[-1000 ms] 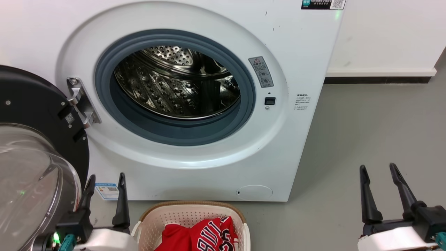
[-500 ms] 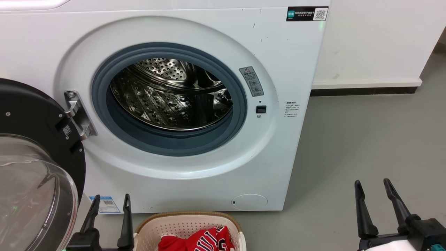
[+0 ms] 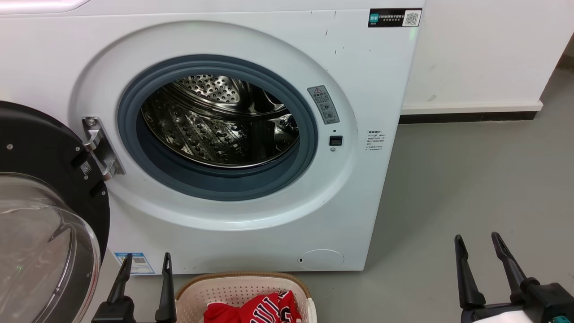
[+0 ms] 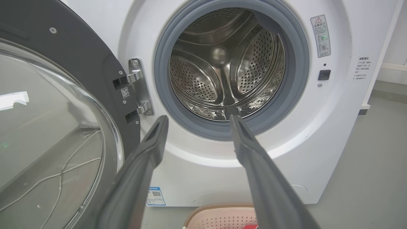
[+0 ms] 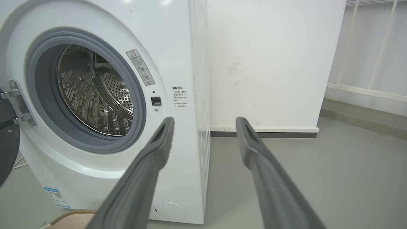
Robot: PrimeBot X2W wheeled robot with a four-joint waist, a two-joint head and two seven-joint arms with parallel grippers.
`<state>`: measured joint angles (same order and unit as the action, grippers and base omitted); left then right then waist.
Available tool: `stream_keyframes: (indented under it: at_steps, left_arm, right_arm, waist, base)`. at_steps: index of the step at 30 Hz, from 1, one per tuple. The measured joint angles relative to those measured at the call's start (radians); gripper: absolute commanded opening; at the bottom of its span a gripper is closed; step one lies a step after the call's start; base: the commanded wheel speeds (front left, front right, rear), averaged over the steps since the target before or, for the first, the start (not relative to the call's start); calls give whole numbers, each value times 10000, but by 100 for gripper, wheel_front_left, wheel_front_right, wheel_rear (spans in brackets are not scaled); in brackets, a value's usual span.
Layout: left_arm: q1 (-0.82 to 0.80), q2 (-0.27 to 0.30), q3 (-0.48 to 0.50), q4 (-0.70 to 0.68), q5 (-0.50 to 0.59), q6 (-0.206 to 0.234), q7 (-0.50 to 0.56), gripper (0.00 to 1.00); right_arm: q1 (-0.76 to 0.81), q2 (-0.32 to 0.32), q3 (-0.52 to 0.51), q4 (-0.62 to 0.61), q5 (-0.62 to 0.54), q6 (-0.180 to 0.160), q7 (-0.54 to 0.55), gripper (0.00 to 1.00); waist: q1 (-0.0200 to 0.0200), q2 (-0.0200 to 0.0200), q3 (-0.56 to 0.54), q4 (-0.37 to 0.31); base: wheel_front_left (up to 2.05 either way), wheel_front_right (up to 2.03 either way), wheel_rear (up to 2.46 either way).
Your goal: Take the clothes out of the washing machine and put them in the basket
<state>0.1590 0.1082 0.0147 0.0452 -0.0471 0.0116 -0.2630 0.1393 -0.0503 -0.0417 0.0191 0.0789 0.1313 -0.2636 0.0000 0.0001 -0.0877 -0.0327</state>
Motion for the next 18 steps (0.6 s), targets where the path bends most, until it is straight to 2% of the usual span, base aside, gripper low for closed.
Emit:
stream_keyframes:
  at_steps: [18]
  left_arm:
    - [-40,-178,176,-21,146,-130,0,100]
  right_arm:
    - [-2,0,-12,10,6,-2,0,100]
  waist:
    - [0,0,73,-65]
  base:
    - [0,0,0]
